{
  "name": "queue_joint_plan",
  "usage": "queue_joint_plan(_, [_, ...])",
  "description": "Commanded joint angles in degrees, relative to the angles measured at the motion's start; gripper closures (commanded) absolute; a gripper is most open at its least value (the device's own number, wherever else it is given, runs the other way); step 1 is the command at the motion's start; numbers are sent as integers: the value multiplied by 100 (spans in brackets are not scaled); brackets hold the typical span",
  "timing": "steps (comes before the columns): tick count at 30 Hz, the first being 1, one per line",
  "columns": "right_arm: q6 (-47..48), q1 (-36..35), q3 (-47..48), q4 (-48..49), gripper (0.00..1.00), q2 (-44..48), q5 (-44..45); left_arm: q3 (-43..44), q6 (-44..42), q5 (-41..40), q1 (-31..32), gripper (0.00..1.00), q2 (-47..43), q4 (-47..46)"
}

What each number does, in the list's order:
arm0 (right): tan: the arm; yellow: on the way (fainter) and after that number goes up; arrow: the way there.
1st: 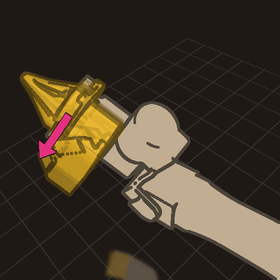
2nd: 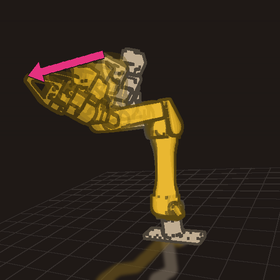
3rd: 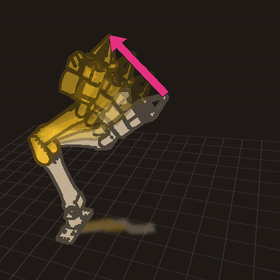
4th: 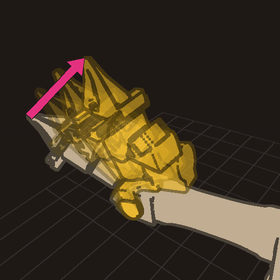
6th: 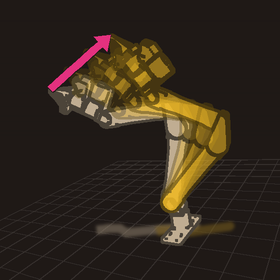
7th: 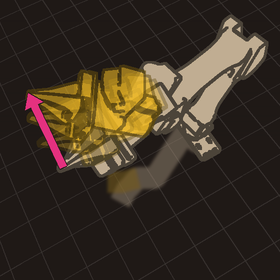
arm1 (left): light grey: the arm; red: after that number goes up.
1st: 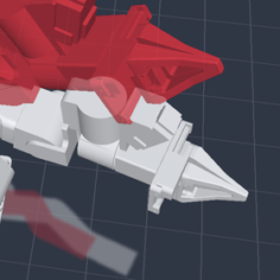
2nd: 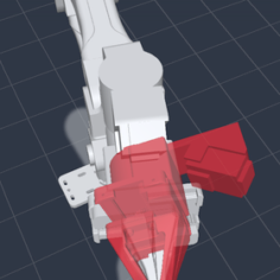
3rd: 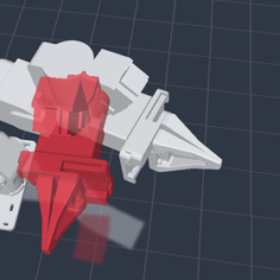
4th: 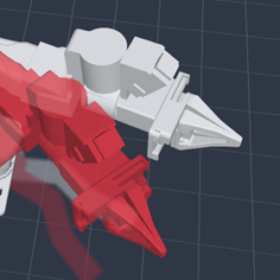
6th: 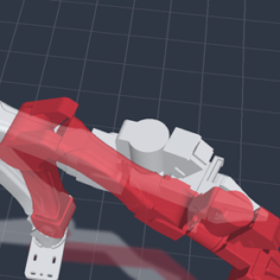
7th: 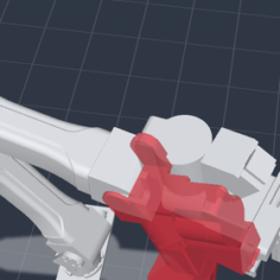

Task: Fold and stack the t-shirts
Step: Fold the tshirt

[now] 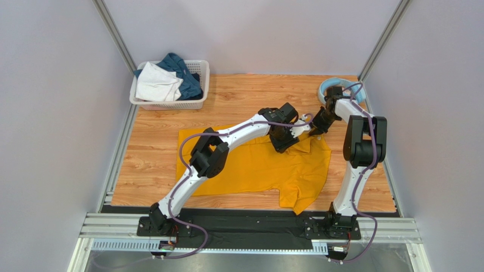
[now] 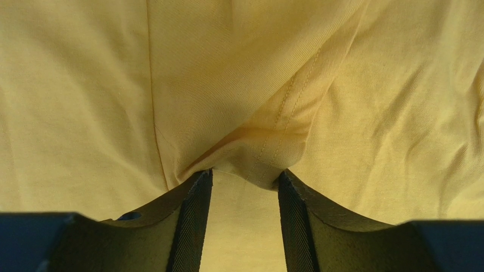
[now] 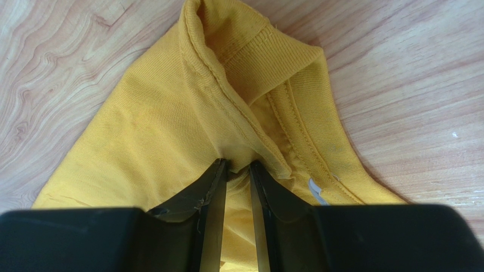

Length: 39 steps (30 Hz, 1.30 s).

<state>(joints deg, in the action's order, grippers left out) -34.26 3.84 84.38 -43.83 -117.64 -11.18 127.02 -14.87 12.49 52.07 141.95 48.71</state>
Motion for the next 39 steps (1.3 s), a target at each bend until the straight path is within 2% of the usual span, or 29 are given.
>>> queue_joint_plan(1, [7, -85, -203, 68, 72, -206, 46, 306, 195, 25, 22, 47, 87, -54])
queue_joint_plan(13, [-10, -85, -194, 86, 72, -241, 19, 350, 309, 298, 22, 48, -27, -72])
queue_joint_plan(27, [-10, -85, -220, 94, 73, -268, 19, 455, 406, 447, 31, 71, 87, -81])
queue_joint_plan(34, [-10, -85, -229, 94, 73, -268, 37, 306, 187, 333, 22, 90, -53, -55])
queue_joint_plan(39, [-19, -93, -238, 103, 73, -276, 37, 218, 55, 245, 13, 93, -133, -37])
